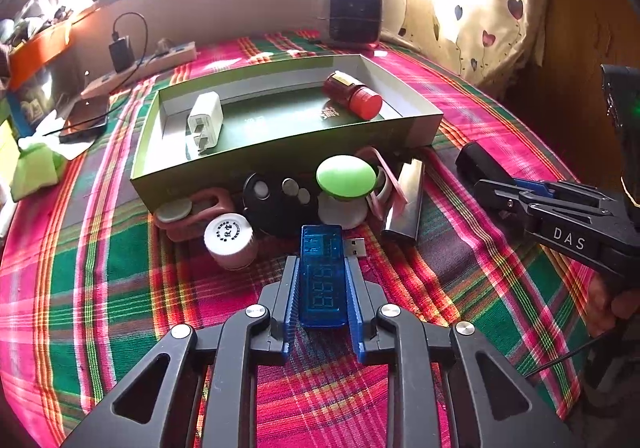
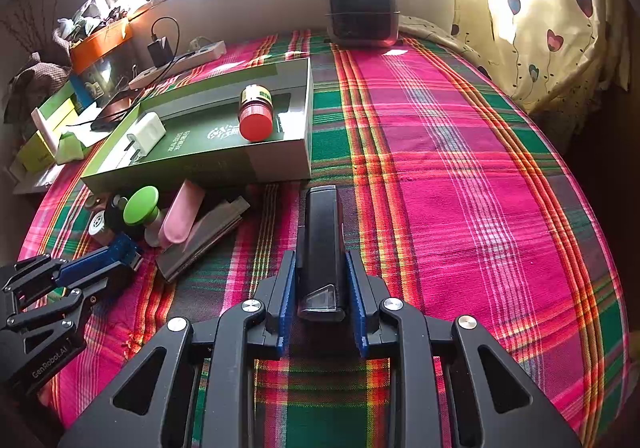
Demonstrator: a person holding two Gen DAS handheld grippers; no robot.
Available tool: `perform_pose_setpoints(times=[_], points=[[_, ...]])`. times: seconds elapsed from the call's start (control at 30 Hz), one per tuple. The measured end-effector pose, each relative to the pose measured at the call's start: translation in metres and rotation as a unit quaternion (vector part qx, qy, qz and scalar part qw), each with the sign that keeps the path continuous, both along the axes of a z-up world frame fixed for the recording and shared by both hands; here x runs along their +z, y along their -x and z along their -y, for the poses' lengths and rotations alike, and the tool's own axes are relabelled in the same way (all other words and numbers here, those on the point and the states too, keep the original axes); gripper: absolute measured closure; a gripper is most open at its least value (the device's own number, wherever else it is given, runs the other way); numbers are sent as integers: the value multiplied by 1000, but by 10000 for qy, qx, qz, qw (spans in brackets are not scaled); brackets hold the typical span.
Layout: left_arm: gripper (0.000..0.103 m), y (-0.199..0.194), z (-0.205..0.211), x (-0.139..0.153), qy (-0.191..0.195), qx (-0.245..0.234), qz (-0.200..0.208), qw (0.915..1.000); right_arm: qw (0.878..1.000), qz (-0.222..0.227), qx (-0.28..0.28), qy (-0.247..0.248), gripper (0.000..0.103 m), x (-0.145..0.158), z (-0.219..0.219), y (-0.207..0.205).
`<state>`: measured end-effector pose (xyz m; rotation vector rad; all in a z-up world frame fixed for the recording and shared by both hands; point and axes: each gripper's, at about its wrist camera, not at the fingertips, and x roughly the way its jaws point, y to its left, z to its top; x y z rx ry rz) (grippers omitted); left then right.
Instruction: Organize rigid objects
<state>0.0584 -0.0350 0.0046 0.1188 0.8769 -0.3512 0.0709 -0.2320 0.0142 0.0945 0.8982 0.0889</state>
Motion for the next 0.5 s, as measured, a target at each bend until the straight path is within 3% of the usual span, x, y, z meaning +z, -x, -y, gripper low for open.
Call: perform_pose_setpoints(times=[0.5], points=[[82, 3, -5, 14, 195, 68, 97, 9997, 9999, 146, 77, -21, 78, 9, 0, 5]])
